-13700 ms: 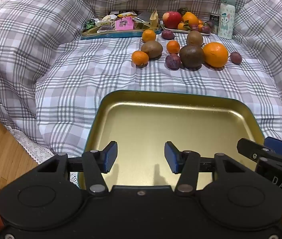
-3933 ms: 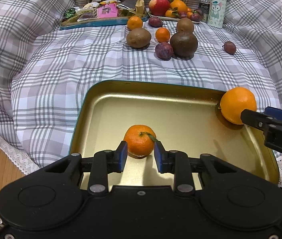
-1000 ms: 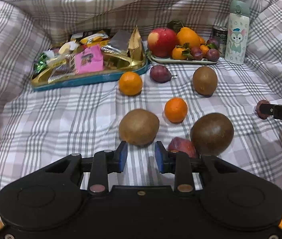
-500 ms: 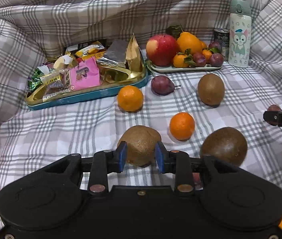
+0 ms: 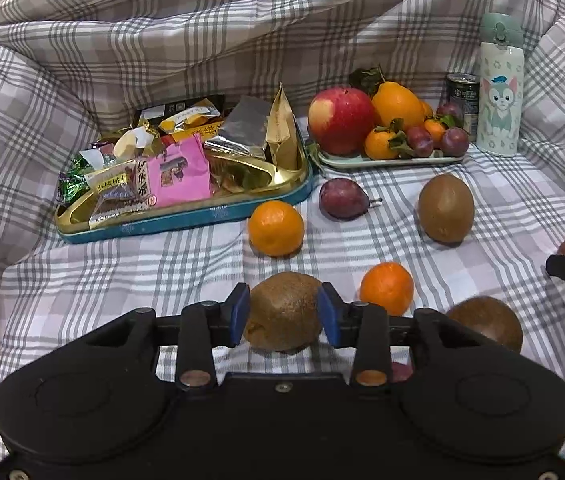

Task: Organize fruits
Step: 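Grasp a brown kiwi with the left gripper while the right grasps a purple plum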

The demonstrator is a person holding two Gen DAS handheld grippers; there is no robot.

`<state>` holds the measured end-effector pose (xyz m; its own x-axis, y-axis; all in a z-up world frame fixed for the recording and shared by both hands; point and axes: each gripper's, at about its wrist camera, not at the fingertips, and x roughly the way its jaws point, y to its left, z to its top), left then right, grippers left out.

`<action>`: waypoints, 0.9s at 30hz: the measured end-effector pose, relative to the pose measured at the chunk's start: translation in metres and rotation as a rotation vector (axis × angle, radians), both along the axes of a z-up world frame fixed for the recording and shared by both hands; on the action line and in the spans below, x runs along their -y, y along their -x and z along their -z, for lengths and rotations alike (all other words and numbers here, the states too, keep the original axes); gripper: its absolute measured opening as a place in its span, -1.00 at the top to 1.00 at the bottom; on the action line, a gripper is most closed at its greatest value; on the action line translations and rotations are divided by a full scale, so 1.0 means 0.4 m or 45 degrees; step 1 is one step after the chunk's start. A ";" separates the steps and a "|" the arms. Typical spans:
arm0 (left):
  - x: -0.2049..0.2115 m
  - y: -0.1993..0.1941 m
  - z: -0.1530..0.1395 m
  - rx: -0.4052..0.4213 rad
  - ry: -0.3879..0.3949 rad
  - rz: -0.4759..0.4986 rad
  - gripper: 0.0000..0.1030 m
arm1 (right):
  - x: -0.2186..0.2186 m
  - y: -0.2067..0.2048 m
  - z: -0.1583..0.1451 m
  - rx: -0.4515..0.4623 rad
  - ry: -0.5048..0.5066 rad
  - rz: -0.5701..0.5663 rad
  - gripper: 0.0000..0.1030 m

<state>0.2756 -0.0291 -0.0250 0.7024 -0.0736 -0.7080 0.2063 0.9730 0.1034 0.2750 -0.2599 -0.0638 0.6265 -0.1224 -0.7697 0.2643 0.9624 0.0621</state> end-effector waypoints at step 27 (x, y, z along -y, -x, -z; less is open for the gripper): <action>-0.010 -0.014 0.020 0.003 -0.027 -0.029 -0.13 | -0.004 0.008 0.005 0.020 0.038 -0.015 0.06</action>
